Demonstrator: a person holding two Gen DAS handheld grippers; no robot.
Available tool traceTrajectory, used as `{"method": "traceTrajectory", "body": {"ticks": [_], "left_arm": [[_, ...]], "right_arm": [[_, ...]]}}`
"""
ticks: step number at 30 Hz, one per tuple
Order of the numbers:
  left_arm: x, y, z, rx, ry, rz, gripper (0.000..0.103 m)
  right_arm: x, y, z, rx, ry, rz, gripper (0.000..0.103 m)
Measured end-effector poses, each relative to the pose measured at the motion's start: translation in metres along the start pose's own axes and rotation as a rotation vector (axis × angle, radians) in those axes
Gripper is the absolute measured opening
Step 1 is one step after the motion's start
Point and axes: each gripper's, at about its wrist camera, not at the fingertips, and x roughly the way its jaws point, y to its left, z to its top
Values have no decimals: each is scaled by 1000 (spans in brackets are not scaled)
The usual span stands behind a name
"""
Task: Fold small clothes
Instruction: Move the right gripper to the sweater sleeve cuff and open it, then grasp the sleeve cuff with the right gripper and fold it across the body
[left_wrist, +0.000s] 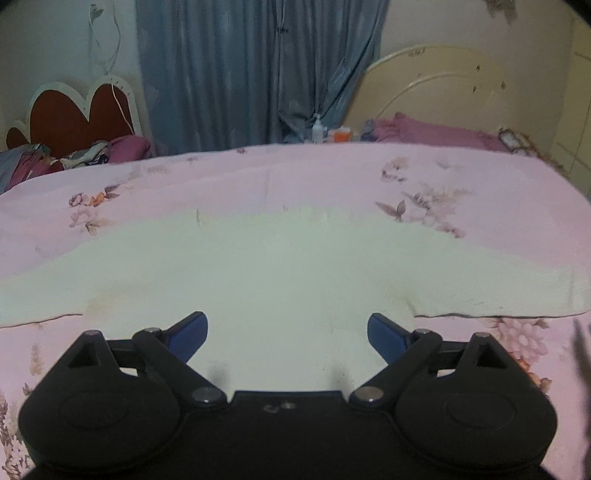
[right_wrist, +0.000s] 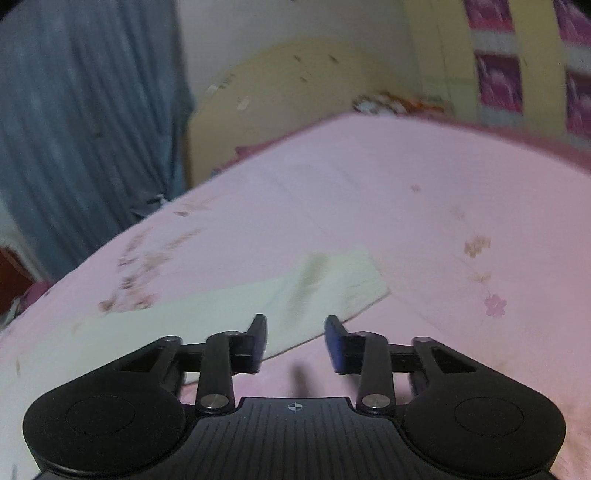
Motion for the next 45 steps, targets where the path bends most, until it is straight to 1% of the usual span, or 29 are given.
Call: {"method": "traceTrajectory", "body": {"ticks": [3,6,9,12,14,15,16,17,18,21,23,24,26,27,29,30,31,33,35,38,39,40,42,45], "left_arm": [[14,-11,1,14,29,13,93],[22,-20,3,25,44,21,93],[28,-26,7,27,51,22,93],[29,-29,13,19,44,11,93],[30,-29,17,3,36,1,94],[28,-27,19,-5,30,-5,95],[29,-27,21,-11,26,-10,96],[28,-24,22,-17,23,-16,96],[28,-22,22,-20,21,-19,97],[29,-14,21,-24,28,-18,97],[32,-6,18,-30,37,-21,97],[33,-2,18,-33,41,-22,97],[36,8,16,-37,44,-28,97],[37,14,16,-38,43,-29,97],[40,24,16,-43,39,-31,97],[42,31,16,-49,38,-30,97],[43,38,16,-59,40,-33,97],[43,52,14,-78,43,-39,97],[42,68,13,-91,49,-37,97],[42,90,7,-82,62,-18,100],[43,97,5,-82,69,-20,100],[44,104,2,-84,77,-26,102],[47,119,-3,-90,97,-27,102],[49,138,-8,-88,118,-29,102]], "right_arm": [[21,-22,3,75,40,-4,35],[34,-41,2,157,65,20,35],[35,-51,2,216,52,58,35],[37,-62,5,304,50,105,35],[36,-66,6,322,45,112,34],[34,-68,6,329,44,112,32],[33,-71,8,346,50,113,20],[31,-76,7,378,60,126,15],[30,-79,6,404,71,141,14],[28,-76,3,399,97,160,14],[25,-76,1,423,115,176,14],[22,-77,0,432,114,178,14],[17,-87,4,427,81,131,14],[14,-94,6,444,58,102,14],[10,-108,9,484,28,76,14],[9,-110,11,469,27,74,13],[10,-109,13,444,32,67,2],[6,-106,14,408,28,51,2],[-2,-99,16,349,-1,-3,2],[-19,-70,22,206,-59,-104,2],[-24,-57,22,149,-66,-102,2],[-27,-38,20,85,-58,-67,2],[-37,5,14,-54,-64,0,2],[-47,62,0,-142,-50,121,2]]}}
